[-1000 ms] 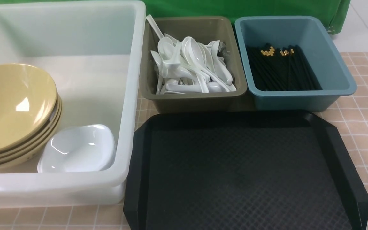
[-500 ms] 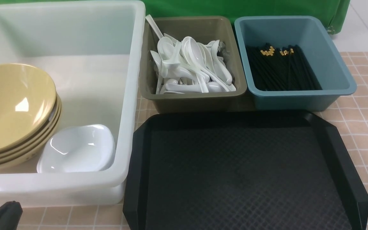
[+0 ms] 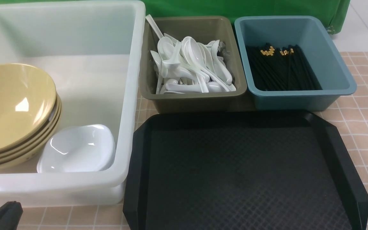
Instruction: On brown table put chopsticks spoon bowls plates into blue grey white boxes.
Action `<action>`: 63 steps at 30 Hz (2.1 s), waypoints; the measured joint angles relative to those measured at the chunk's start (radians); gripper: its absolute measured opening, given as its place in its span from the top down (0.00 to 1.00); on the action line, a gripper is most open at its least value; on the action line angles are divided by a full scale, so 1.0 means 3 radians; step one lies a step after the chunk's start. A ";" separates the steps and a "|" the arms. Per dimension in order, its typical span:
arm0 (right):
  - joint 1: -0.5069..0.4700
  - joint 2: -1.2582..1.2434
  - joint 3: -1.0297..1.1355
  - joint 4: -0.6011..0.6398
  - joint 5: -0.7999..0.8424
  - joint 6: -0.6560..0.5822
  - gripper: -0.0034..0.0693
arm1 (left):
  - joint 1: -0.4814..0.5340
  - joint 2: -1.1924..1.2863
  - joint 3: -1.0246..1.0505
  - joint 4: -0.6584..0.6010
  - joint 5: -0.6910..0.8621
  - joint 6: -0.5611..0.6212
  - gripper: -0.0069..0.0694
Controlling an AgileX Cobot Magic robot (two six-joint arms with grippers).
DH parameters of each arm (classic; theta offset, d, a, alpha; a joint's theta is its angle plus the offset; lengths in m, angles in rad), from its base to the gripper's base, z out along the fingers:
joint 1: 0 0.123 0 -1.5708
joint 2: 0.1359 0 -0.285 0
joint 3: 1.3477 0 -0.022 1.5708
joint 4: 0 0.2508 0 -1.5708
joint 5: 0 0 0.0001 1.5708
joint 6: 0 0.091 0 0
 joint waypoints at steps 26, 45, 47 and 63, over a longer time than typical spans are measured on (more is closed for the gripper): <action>0.0000 0.0000 0.0000 0.0000 0.0003 0.0000 0.83 | 0.0000 0.0000 0.0000 0.0000 0.0000 0.0003 0.91; 0.0000 0.0000 0.0000 0.0000 0.0003 0.0000 0.80 | 0.0000 0.0000 0.0000 0.0000 0.0000 0.0003 0.91; 0.0000 0.0000 0.0000 0.0000 0.0003 0.0000 0.80 | 0.0000 0.0000 0.0000 0.0000 0.0000 0.0003 0.91; 0.0000 0.0000 0.0000 0.0000 0.0003 0.0000 0.78 | 0.0000 0.0000 0.0000 0.0000 0.0000 0.0003 0.91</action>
